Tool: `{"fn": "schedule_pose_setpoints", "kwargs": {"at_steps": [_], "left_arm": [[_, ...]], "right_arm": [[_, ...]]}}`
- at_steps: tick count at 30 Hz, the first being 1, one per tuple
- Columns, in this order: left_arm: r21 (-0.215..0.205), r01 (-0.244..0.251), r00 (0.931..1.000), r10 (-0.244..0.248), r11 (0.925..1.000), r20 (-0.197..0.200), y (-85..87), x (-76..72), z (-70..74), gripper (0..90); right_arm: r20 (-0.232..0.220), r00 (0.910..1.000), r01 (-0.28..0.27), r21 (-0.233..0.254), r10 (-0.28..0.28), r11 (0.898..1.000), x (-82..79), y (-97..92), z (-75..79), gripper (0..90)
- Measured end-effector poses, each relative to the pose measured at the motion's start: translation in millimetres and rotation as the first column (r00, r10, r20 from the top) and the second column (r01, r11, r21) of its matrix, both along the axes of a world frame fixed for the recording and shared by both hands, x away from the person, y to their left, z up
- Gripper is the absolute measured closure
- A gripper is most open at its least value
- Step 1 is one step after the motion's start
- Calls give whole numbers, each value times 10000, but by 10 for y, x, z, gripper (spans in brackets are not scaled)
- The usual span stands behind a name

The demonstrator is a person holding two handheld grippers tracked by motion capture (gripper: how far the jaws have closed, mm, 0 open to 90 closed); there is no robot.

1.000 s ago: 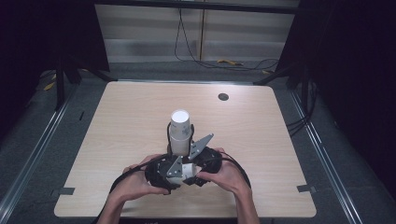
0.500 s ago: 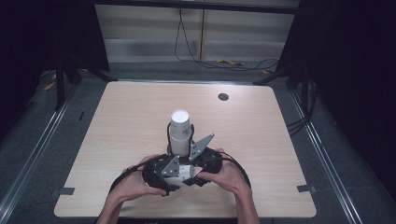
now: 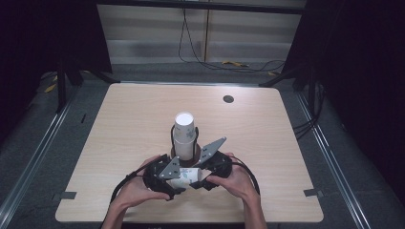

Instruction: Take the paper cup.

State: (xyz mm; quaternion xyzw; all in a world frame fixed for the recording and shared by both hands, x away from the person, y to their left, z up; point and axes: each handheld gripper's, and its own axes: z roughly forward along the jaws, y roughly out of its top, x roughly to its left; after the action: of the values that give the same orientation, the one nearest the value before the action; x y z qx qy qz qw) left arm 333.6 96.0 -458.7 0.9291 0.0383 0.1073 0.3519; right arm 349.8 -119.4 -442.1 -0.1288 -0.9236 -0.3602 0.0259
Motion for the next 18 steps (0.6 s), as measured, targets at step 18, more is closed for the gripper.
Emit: {"fn": "schedule_pose_setpoints", "kwargs": {"at_steps": [18], "left_arm": [[-1583,-532,9983,487,9860,-326,189,12,10,165]], "right_arm": [[99,9966,812,802,-823,9935,-6,-218,-71,367]]}}
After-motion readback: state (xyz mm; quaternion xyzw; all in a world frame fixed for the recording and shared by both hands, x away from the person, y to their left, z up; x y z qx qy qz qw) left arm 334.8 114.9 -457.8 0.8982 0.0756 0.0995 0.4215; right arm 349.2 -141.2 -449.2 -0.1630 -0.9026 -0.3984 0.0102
